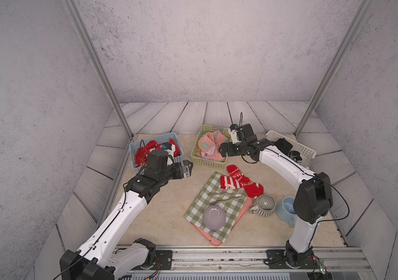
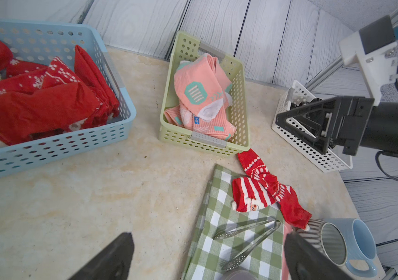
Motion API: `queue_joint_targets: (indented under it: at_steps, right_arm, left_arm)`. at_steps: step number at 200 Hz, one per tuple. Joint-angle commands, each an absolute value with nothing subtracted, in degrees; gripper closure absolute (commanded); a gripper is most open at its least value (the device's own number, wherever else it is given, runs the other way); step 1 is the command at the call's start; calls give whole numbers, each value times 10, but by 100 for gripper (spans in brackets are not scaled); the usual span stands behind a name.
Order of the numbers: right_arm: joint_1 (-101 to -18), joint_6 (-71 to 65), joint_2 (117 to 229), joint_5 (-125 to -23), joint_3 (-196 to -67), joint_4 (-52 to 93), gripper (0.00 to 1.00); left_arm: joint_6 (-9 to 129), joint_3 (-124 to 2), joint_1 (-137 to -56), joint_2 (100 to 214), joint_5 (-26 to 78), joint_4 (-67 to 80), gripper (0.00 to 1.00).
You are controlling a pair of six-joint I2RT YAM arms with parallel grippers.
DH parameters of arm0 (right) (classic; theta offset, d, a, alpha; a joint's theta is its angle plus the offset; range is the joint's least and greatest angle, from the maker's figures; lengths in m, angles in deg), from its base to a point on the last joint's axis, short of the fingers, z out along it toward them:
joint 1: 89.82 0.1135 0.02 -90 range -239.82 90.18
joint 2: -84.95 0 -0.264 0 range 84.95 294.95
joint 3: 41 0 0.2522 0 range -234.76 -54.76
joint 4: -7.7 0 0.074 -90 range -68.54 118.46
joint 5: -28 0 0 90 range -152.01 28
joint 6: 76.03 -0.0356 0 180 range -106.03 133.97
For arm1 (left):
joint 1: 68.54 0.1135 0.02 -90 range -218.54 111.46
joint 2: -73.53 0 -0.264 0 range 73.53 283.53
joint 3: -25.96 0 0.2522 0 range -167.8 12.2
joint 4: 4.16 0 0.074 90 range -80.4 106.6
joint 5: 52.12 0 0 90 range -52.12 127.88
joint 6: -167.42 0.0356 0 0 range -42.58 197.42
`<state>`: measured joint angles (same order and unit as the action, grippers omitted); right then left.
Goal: Sort the socks into the basket by color
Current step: Pick up the sock from the center of the board.
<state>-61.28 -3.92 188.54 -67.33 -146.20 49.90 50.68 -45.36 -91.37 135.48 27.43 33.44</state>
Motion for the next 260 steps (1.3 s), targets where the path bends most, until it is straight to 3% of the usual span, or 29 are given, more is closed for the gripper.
queue_joint_targets:
  at_steps: [1,50,72,137,169,203,222,246,260]
  right_arm:
    - [-614,-59,1846,-650,-1402,508,0]
    - [-616,-78,1808,-584,-1268,516,25]
    - [-623,-81,1809,-570,-1225,498,31]
    - [-627,-71,1870,-568,-1207,468,32]
    - [-629,-73,1887,-570,-1204,460,40]
    - [-637,-78,1874,-569,-1189,447,57]
    - [-640,-78,1873,-566,-1188,449,61]
    - [-642,-79,1869,-570,-1183,445,77]
    - [-642,-80,1863,-573,-1182,447,79]
  left_arm:
    - [530,-450,-910,1358,266,345,0]
    - [534,-446,-924,1374,246,337,0]
    - [527,-445,-929,1381,240,330,0]
    - [512,-446,-930,1395,228,321,0]
    - [510,-445,-931,1398,228,319,0]
    - [510,-445,-931,1401,228,317,0]
    - [509,-444,-931,1403,229,314,0]
    - [508,-443,-931,1405,226,312,0]
    - [509,-443,-931,1404,226,313,0]
